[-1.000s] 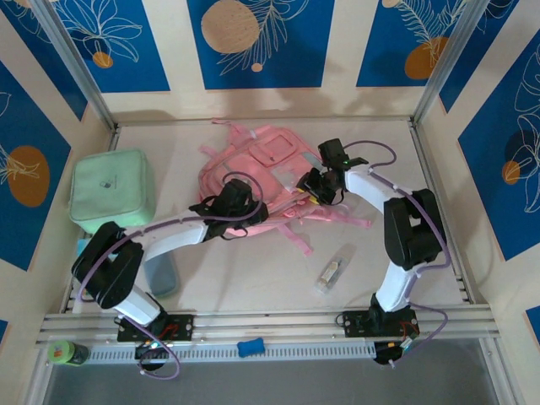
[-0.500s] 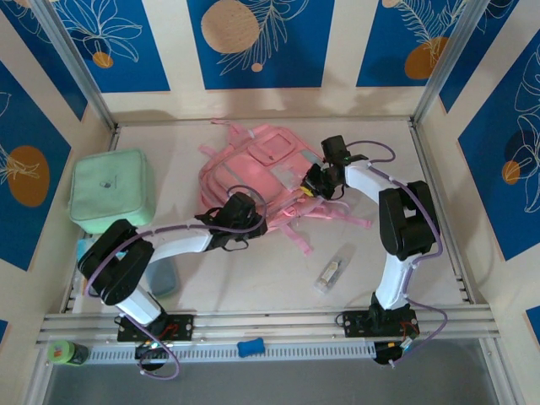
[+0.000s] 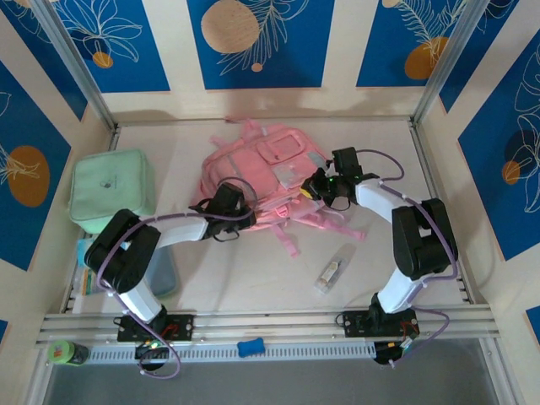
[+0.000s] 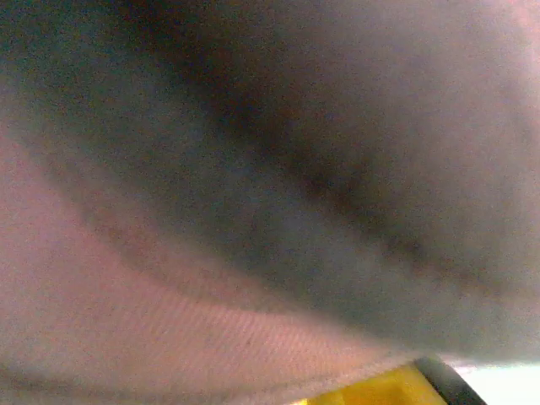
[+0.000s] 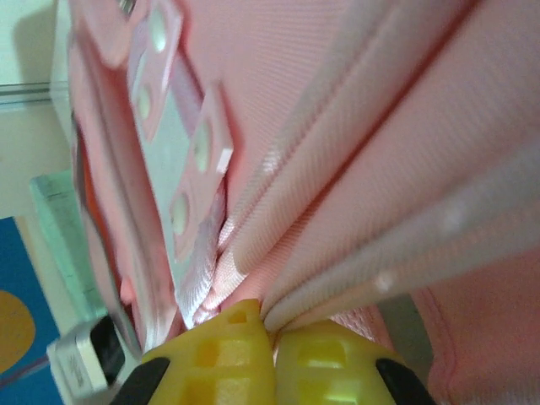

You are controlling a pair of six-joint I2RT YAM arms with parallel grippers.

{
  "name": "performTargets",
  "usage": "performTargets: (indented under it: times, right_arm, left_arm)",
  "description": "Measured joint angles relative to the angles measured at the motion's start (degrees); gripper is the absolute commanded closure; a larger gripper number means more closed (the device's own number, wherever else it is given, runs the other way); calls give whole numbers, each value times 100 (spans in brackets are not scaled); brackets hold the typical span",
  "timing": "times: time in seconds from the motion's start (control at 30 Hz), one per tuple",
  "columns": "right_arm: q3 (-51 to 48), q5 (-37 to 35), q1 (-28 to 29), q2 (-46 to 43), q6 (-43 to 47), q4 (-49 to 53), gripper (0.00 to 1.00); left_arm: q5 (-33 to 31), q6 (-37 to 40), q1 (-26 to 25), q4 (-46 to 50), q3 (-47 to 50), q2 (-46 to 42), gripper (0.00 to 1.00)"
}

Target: Pack the student bag

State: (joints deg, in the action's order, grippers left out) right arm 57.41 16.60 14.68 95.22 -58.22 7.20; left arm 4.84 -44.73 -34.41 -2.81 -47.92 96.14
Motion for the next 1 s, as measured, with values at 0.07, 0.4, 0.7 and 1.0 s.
performTargets:
  times: [0.07,0.4,0.7,1.0]
  right_arm:
    - [-197,39,44,-195,-162,-149,100]
    - [-1021,4,160,-634,-1174,-1106,100]
    - [-1130,-245,428,-782,-1644,-1338,100]
    - [-1130,-382,494,-844,-1685,-1294,100]
  left_arm:
    - [48,168,199,52,-127,42,73]
    - [-363,365,236,817,-146,-1373,52]
    - [-800,105,-1316,1290,-896,-1156,54]
    - [-1128,4,-1788,1631,-2243,280,61]
